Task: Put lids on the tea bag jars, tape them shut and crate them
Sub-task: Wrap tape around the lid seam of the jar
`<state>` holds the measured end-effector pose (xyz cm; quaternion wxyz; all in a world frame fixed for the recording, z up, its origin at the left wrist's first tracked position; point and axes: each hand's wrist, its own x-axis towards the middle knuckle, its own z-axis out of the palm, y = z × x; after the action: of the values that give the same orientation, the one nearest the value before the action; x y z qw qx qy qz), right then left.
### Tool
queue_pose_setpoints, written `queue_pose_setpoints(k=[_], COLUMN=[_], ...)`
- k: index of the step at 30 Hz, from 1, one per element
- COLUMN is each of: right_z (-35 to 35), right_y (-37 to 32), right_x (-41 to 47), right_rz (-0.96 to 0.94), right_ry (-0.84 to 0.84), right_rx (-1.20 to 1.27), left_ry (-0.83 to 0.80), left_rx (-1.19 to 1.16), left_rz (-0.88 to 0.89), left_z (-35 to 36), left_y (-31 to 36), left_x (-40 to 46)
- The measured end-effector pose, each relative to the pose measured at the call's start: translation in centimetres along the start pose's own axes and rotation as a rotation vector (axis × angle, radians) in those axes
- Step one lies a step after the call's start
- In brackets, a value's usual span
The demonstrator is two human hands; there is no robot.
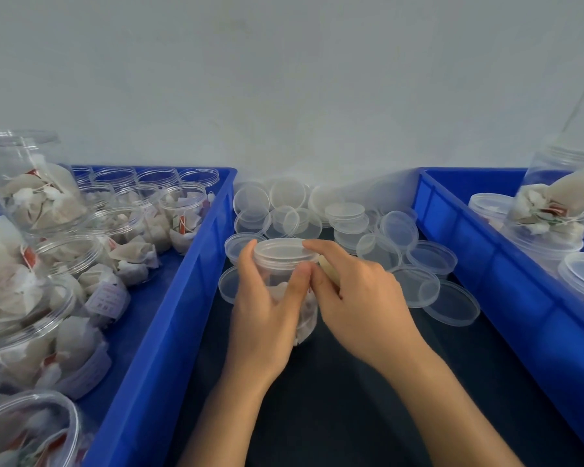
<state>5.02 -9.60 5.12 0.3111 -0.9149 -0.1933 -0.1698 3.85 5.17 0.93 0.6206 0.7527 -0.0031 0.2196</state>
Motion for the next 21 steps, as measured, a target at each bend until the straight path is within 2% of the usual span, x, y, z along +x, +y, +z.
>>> queue_pose_setpoints(k=[4,11,21], right_z=[-0.3,-0.8,-2.3], right_y=[0.7,1.4,2.0], right_x=[0.3,0.4,0.5], right_rz=[-0.020,0.030,0.022], right_ry=[-0.089,-0.167,-0.194], right_rx=[0.028,0.258,0.301], left_ry=[0.033,0.094,0.034], left_rx=[-0.085,-0.141,-0.137], left_rz=[-0.015,0.015,0.007], left_z=[0.0,0.0,-0.4], left_y=[-0.2,-0.5,-0.7], left_x=[0.3,0.2,0.3])
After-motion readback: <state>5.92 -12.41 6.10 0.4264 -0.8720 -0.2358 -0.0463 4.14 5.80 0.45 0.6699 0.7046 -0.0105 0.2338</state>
